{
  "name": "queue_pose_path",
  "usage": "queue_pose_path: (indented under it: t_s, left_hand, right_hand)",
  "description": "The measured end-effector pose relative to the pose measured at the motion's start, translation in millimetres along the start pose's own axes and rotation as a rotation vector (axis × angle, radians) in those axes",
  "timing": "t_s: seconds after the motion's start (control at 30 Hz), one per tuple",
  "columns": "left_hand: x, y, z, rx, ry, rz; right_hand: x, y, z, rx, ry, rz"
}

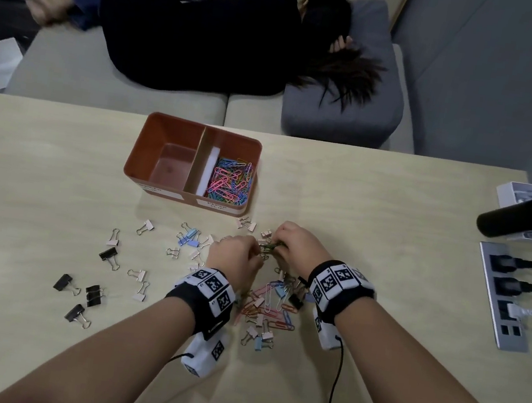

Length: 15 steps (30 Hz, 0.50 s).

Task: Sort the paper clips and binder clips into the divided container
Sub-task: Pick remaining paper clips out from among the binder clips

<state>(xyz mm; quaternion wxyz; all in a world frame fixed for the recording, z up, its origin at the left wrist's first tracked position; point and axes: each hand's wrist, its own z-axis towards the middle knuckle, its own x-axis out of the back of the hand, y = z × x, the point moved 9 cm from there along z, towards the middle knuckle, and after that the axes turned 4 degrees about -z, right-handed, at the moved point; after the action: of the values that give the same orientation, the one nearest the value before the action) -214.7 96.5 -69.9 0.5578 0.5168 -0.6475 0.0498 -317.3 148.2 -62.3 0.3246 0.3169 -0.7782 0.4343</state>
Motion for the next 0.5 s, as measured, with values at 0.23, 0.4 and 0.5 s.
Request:
queue_pose_path:
  t_s: [0.23,0.4,0.5]
  left_hand:
    - [6,1,4,-0.02,0.008,0.024]
    - [0,-1,2,0.017,-0.025,0.002]
    - [-1,2,1,0.011,-0.027,-0.004]
  right_hand:
    - [4,14,-9,-0.097,0.051,0.05]
    - [6,34,-21,-0.235,0.13,0.22]
    - [11,36,-27,-0.235,0.166,0.272]
